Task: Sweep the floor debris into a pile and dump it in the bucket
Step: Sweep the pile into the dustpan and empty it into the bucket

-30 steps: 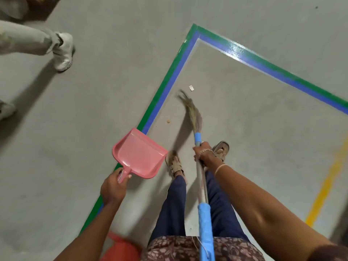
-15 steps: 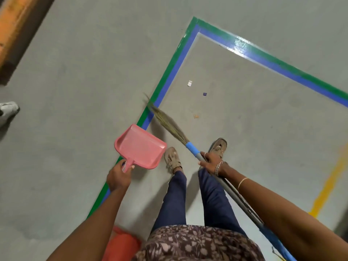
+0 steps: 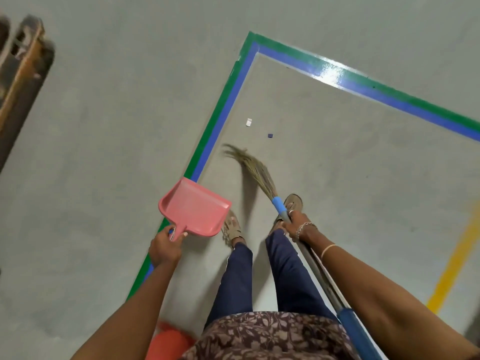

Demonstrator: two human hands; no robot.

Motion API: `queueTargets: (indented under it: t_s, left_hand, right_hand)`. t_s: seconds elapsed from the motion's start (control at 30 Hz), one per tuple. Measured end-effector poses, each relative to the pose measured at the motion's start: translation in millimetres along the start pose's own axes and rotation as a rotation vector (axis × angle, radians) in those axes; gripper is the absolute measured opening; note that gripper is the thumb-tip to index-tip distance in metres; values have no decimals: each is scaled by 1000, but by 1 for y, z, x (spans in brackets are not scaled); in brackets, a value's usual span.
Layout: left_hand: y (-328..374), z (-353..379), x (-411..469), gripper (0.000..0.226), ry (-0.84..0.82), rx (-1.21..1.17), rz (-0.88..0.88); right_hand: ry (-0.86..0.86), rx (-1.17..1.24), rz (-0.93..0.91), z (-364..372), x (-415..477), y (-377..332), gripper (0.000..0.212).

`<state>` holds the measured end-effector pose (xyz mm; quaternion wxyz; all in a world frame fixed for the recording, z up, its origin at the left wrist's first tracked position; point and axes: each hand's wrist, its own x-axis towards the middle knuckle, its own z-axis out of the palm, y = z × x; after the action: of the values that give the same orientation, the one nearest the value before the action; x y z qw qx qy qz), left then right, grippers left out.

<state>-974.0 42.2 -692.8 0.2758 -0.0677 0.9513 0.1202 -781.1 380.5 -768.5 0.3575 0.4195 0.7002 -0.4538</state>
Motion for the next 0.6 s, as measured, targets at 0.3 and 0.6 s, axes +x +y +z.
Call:
queueTargets:
  t_s: [0.3,0.6]
  left_hand:
    - [72,39,-35,44,-28,-56,19]
    - [80,52,-68,44,-5,-73,-1]
  right_hand:
    - [-43,21,-87,-94,-62,76,35]
    - [-129,-195,29,-96,-54,110,21]
